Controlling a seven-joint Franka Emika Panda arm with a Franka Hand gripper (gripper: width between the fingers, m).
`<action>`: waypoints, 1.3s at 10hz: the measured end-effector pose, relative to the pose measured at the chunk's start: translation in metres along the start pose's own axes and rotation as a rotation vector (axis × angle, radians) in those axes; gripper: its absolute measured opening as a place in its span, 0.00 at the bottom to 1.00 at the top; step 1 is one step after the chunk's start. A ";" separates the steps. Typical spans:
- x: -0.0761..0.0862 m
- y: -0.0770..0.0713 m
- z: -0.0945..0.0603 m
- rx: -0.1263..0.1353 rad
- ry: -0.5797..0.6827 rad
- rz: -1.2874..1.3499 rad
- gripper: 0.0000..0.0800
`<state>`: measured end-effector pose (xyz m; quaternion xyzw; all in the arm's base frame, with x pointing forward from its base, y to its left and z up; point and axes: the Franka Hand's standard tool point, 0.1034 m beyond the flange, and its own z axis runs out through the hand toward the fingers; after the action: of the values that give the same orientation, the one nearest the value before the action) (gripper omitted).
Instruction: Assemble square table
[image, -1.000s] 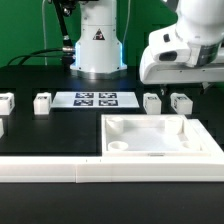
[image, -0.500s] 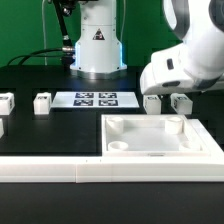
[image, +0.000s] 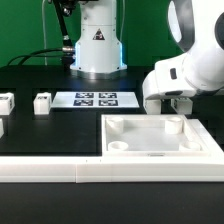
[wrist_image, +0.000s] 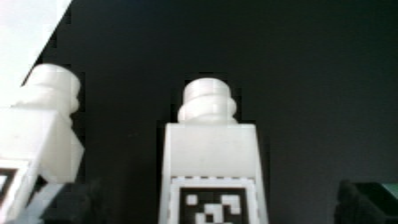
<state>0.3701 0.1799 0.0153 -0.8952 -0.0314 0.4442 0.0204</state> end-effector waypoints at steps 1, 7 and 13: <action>0.001 0.000 0.003 -0.001 0.005 0.003 0.81; 0.005 0.000 0.009 0.000 0.016 0.014 0.53; 0.005 0.000 0.008 0.000 0.016 0.014 0.36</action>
Offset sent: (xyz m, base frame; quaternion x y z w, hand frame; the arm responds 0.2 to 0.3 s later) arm -0.0063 0.0042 -0.0108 0.0117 0.0188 -0.0027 0.9998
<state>0.3664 0.1799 0.0063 -0.8989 -0.0247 0.4371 0.0176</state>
